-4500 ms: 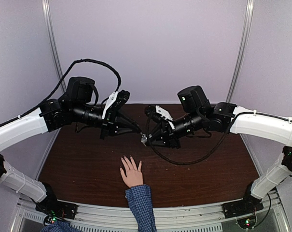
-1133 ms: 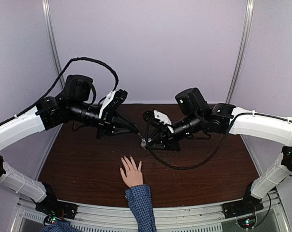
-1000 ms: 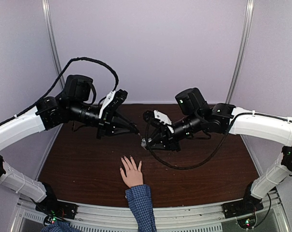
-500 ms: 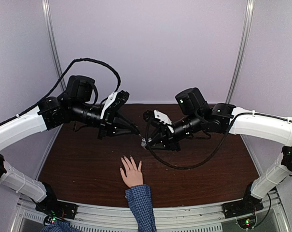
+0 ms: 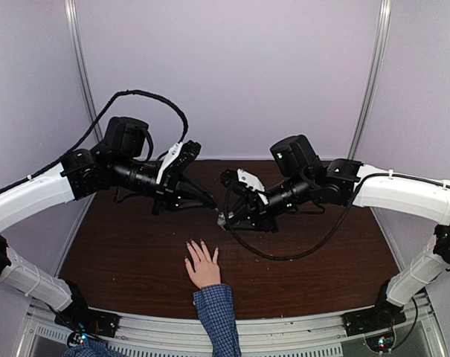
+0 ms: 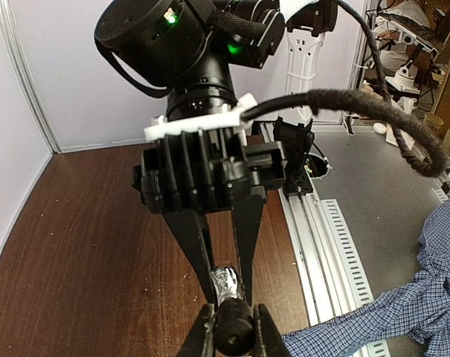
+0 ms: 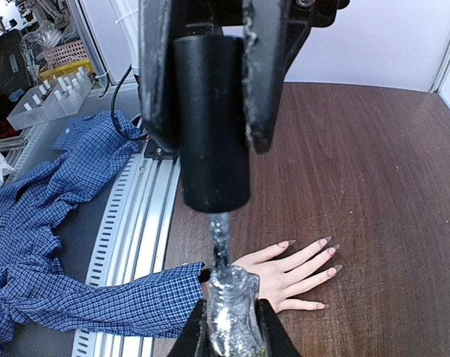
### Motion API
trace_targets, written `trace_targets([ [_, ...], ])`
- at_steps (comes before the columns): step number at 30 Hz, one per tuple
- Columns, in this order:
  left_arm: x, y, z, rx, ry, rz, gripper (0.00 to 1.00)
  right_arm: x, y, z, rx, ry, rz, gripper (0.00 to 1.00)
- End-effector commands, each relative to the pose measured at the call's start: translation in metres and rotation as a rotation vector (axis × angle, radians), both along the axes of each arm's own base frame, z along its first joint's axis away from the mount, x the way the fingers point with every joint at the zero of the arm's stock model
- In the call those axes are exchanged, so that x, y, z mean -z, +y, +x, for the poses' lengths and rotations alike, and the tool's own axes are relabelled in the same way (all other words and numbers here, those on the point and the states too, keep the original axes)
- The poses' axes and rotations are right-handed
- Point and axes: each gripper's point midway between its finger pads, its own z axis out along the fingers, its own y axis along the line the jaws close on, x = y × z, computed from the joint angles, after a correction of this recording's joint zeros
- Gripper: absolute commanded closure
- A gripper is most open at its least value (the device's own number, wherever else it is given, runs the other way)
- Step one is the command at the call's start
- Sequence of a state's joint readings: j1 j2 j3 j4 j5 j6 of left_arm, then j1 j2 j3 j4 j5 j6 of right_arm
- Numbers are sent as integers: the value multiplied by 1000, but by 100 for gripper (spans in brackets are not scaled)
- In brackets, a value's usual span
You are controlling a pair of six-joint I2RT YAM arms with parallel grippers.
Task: Paint the nails
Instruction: Remove the excess polish from the bottle rim.
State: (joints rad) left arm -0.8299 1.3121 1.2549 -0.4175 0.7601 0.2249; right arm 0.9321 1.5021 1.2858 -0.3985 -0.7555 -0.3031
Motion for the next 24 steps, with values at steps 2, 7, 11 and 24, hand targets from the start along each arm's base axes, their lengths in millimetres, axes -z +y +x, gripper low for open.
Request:
trace_targets([
  [2,-12,-4,2,13,-13,-43,100,-25,4,-2,-12,-26,65,100],
  [7,-10,-5,3,11,-10,-36,100,-25,4,-2,-10,-24,64,100],
  [11,-7,-6,2,13,-7,-30,100,-25,4,-3,-11,-24,64,100],
  [24,-4,-9,3,15,0,-21,100,-25,5,-4,-22,-20,65,100],
])
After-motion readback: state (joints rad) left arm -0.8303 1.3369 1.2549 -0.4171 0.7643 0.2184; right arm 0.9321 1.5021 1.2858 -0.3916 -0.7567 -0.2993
